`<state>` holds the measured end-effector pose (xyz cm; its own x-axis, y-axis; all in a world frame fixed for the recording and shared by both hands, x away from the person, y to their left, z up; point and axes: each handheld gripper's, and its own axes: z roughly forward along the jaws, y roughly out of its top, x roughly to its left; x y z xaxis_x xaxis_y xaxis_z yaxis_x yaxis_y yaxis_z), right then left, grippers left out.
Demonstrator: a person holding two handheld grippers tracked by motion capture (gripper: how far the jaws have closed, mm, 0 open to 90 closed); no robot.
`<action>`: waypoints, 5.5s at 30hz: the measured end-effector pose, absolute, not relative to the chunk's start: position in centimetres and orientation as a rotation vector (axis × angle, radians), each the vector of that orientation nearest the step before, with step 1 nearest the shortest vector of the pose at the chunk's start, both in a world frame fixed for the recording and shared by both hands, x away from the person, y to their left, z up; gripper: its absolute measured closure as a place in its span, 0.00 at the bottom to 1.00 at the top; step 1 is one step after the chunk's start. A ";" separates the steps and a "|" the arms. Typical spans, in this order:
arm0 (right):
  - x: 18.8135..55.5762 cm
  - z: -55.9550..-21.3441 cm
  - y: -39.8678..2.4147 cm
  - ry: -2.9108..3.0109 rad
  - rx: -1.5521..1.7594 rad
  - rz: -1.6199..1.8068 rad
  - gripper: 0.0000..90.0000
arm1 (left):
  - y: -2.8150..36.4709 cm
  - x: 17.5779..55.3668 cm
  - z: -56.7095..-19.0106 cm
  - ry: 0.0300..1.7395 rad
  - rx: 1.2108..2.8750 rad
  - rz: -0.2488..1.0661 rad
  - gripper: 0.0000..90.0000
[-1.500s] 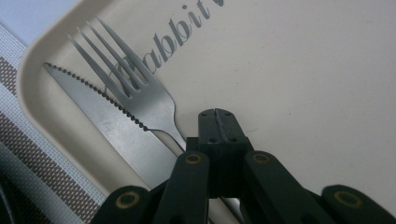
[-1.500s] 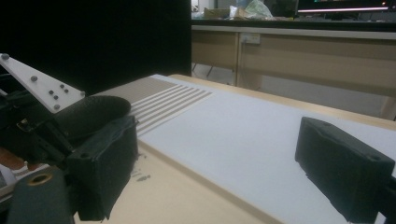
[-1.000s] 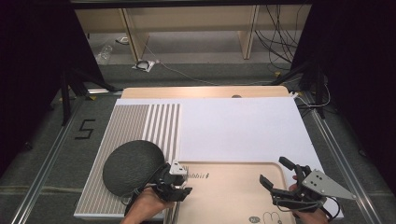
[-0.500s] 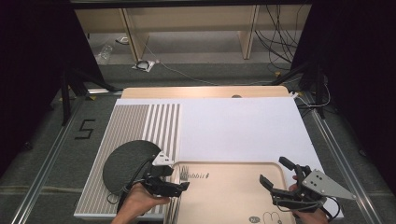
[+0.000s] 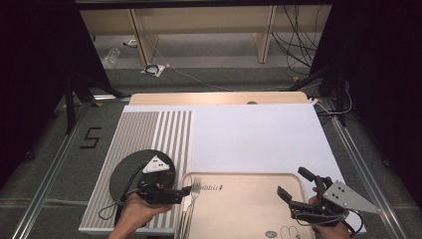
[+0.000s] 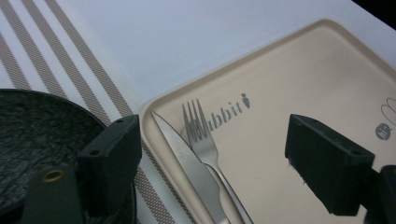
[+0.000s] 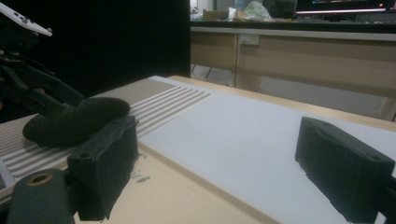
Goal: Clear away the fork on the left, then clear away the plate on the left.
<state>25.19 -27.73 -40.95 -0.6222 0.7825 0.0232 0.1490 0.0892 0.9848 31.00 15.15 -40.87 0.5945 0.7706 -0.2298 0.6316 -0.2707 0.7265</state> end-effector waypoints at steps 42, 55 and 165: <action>25.2 -40.9 -27.7 1.850 0.917 1.568 0.15 | 20.4 29.4 -41.2 1.333 1.783 0.308 0.17; 25.2 -41.0 -27.7 1.848 0.919 1.570 0.15 | 21.6 28.8 -41.5 1.408 1.734 0.338 0.17; 25.3 -41.2 -27.5 1.858 0.918 1.561 0.16 | 28.8 25.1 -50.4 2.010 0.546 -0.327 0.25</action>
<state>25.34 -27.52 -41.17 -0.6221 0.7826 0.0224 0.1571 0.0967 0.9828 25.11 28.84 -50.37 -0.4109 0.2400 -0.8795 0.5065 0.8622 -0.0013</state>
